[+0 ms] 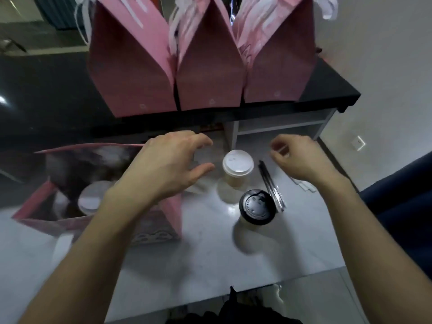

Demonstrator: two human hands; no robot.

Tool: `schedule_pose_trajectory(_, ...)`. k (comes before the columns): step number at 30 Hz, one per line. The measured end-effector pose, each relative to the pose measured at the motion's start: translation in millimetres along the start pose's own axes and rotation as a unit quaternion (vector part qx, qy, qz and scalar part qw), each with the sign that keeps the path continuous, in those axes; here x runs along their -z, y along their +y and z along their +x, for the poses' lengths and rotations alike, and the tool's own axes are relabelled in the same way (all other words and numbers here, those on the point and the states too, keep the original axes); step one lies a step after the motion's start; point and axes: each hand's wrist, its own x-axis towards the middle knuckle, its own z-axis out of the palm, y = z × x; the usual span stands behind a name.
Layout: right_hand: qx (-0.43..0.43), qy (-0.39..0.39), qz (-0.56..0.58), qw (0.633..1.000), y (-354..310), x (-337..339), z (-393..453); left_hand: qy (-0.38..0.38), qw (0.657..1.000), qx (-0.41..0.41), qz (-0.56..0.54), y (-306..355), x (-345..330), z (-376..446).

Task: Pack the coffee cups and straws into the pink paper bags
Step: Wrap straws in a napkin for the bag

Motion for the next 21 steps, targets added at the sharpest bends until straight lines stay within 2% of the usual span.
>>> schedule_pose_trajectory(4,-0.065,-0.073,-0.013,0.995,74.1,-48.1,9.0,-0.026,0.999,0.043,-0.010,38.6,-38.9,27.9)
schedule_pose_trajectory(11,-0.123,-0.175,0.051,0.975,110.5,-128.1,6.9,-0.055,0.989,0.121,-0.064,69.7,-98.7,34.1)
schedule_pose_trajectory(16,-0.156,-0.154,0.117,0.969,116.8,-135.1,8.0,-0.012,0.979,0.165,-0.119,82.3,-120.2,33.7)
schedule_pose_trajectory(18,-0.156,-0.115,0.138,0.971,120.4,-127.8,3.4,0.018,0.973,0.174,-0.149,88.5,-127.6,37.7)
schedule_pose_trajectory(21,-0.095,-0.058,0.188,0.976,118.2,-106.0,-4.8,0.061,0.944,0.216,-0.241,100.0,-136.1,51.7)
